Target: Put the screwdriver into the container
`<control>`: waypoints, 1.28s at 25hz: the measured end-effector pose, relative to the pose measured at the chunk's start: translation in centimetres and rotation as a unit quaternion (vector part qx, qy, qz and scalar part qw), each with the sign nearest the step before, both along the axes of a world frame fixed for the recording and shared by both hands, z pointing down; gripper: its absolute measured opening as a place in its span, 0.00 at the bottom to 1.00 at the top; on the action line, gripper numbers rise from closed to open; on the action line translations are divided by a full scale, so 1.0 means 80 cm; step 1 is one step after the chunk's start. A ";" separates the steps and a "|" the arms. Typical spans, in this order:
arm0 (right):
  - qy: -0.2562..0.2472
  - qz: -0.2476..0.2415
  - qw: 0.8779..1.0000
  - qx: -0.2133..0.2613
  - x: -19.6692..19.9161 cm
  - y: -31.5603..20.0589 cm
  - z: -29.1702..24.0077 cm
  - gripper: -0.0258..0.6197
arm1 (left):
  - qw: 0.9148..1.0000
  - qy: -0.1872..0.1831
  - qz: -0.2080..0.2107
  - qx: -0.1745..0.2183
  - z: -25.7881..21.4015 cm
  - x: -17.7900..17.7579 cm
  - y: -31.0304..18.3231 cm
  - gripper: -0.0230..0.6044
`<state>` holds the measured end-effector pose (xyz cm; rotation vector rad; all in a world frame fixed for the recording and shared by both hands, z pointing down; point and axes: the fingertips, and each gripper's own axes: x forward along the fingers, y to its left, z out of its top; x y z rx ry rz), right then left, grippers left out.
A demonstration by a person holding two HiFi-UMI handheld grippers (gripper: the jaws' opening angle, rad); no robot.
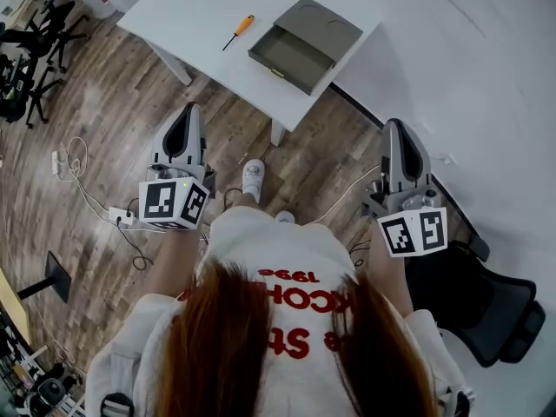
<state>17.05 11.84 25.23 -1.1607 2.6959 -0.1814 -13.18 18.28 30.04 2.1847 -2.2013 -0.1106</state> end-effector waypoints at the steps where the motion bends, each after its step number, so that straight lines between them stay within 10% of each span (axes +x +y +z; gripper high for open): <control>1: 0.002 0.000 1.000 0.001 -0.007 -0.007 -0.001 0.04 | 1.000 -0.015 0.007 -0.002 -0.001 -0.002 -0.011 0.05; 5: 0.008 0.003 1.000 0.005 -0.044 -0.039 -0.006 0.04 | 0.998 -0.058 0.027 -0.007 -0.005 -0.026 -0.052 0.05; 32: 0.004 0.066 0.996 -0.058 -0.090 -0.170 0.031 0.05 | 0.995 -0.029 0.092 -0.038 0.020 -0.080 -0.228 0.05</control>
